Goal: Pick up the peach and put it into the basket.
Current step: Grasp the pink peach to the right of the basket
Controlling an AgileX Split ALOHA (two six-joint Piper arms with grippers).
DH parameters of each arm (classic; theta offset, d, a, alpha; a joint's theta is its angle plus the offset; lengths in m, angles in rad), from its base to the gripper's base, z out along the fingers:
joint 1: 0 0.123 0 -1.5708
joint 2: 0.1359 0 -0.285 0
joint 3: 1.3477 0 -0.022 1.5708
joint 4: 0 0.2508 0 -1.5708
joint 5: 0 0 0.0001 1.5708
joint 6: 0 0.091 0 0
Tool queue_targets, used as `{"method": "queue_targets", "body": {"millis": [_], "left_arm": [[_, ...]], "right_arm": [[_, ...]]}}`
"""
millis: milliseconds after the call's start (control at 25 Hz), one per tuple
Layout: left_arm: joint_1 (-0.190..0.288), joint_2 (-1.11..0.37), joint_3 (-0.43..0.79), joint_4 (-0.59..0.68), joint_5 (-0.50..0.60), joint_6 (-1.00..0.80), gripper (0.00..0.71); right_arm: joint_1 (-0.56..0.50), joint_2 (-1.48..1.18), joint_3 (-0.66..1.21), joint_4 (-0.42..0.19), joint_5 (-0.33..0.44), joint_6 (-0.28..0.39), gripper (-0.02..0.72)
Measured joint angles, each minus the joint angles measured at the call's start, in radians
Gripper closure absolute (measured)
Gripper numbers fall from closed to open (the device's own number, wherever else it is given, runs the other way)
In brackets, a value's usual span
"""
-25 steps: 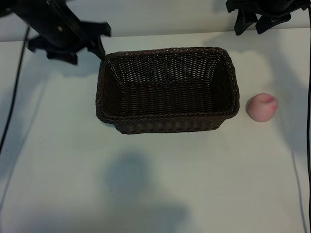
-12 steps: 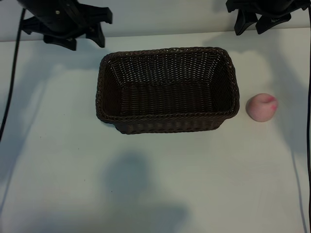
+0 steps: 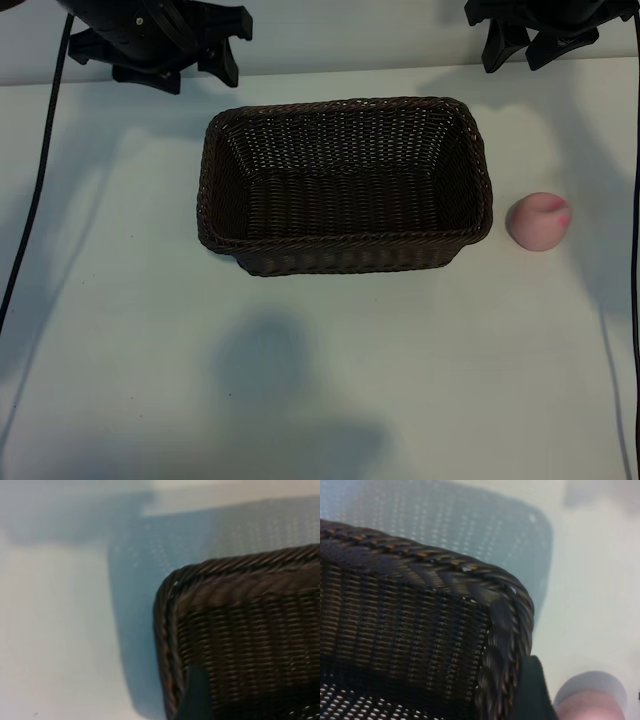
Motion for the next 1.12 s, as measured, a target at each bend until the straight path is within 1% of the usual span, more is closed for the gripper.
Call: {"method": "queue_targets", "body": {"millis": [240, 320, 400, 480, 520, 560, 680, 800, 880, 1120], "left_arm": [[-0.001, 0.032, -0.002, -0.031, -0.015, 0.003, 0.112], [-0.001, 0.048, -0.002, -0.040, -0.015, 0.003, 0.113], [-0.001, 0.054, -0.002, -0.043, -0.015, 0.003, 0.113], [-0.001, 0.053, -0.002, -0.048, -0.021, 0.003, 0.113], [-0.001, 0.053, -0.002, -0.051, -0.025, 0.003, 0.113], [-0.001, 0.053, -0.002, -0.053, -0.027, 0.003, 0.113], [-0.001, 0.053, -0.002, -0.056, -0.033, 0.003, 0.113], [-0.001, 0.053, -0.002, -0.060, -0.037, 0.003, 0.113], [-0.001, 0.053, -0.002, -0.060, -0.037, 0.003, 0.113], [-0.001, 0.053, -0.002, -0.060, -0.037, 0.003, 0.113]], "right_arm": [[0.000, 0.000, 0.000, -0.002, 0.000, 0.001, 0.200], [0.000, 0.000, 0.000, -0.020, 0.000, 0.013, 0.200], [0.000, 0.000, 0.000, -0.075, 0.000, 0.048, 0.200], [-0.001, 0.000, 0.000, -0.161, 0.001, 0.094, 0.200], [-0.005, 0.000, 0.000, -0.186, 0.001, 0.109, 0.200], [-0.012, 0.000, 0.007, -0.199, -0.001, 0.123, 0.200], [-0.052, -0.003, 0.063, -0.176, -0.003, 0.132, 0.200], [-0.084, -0.003, 0.146, -0.142, -0.003, 0.117, 0.200], [-0.090, -0.002, 0.201, -0.134, -0.003, 0.097, 0.200], [-0.090, -0.018, 0.317, -0.122, -0.003, 0.075, 0.200]]}}
